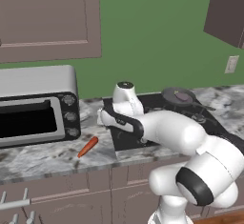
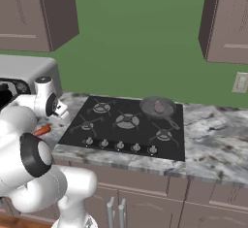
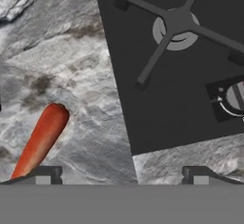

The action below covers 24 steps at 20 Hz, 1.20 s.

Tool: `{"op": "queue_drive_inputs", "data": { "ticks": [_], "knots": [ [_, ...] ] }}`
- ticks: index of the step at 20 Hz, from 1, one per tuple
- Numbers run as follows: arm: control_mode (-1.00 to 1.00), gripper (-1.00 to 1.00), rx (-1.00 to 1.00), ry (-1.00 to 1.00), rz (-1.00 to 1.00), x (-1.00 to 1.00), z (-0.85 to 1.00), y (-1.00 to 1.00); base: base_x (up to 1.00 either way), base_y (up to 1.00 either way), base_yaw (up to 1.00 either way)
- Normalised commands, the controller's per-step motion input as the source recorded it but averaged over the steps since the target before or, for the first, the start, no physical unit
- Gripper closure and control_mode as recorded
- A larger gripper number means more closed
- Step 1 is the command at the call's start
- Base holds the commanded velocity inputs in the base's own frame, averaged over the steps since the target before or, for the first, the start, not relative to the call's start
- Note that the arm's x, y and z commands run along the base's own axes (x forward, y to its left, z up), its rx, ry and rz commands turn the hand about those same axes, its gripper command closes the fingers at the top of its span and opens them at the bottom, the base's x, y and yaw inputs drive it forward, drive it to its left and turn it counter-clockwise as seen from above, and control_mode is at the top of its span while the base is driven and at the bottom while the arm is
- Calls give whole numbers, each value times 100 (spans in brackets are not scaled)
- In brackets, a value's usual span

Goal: Put the carrot and eggplant in the pan. Then turn on the rear right burner and set the heat to medium.

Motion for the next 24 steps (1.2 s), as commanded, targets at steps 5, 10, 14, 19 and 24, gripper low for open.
{"op": "queue_drive_inputs", "data": {
  "ticks": [5,10,14,19,24],
  "knots": [
    [-100,-100,0,2,-1,0,-11,34,0,0,0],
    [-100,-100,0,1,-1,0,-32,30,0,0,0],
    [-100,-100,0,0,-2,0,-34,19,0,0,0],
    [-100,-100,0,0,-3,0,-28,7,0,0,0],
    [-100,-100,0,0,-5,0,-8,2,0,0,0]
  ]
}}
